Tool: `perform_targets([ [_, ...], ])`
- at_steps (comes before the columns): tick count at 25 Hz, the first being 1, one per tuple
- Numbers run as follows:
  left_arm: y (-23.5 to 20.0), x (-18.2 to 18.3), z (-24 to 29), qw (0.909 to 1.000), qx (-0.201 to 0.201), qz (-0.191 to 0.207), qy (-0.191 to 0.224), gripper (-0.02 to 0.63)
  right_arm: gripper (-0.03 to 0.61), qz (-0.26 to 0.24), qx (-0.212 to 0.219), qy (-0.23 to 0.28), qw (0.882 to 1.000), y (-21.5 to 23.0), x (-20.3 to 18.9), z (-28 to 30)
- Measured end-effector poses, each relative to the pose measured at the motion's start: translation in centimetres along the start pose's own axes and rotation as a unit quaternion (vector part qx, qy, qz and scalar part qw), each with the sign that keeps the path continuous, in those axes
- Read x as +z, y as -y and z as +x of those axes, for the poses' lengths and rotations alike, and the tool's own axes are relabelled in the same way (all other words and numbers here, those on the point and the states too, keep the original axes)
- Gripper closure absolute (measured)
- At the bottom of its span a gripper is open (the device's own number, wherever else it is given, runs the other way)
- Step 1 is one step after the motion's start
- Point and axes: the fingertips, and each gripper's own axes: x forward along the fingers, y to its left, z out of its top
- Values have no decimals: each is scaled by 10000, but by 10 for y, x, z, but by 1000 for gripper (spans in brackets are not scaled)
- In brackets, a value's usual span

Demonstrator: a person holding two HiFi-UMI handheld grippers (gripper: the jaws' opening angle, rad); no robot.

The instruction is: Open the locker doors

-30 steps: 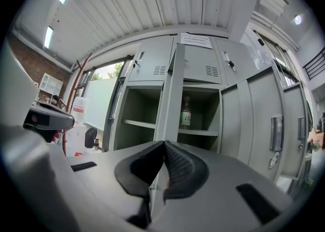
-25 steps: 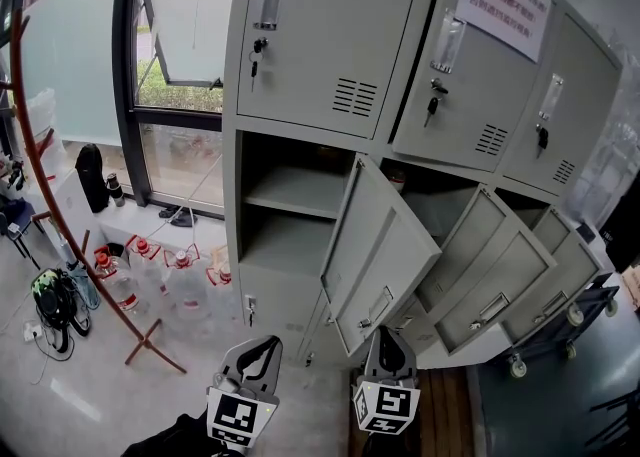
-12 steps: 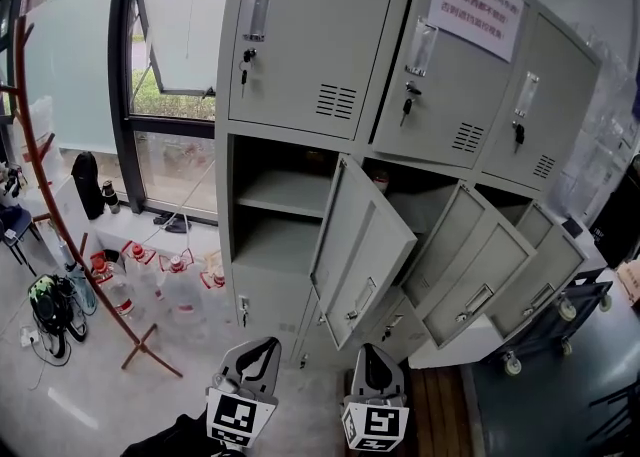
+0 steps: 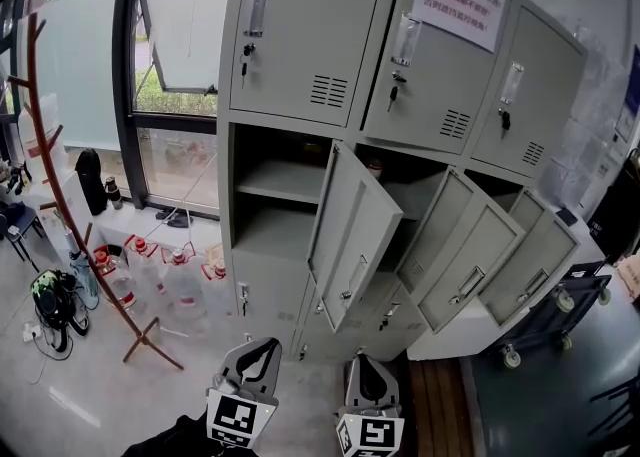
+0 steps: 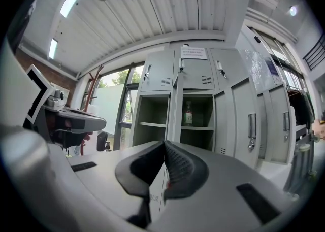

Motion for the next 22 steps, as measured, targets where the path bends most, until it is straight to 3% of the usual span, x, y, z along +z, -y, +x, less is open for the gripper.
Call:
perform_targets([
  [22, 18, 2, -10, 10000, -45, 68, 31, 589, 563, -34, -8, 64, 10000, 4, 1, -19],
])
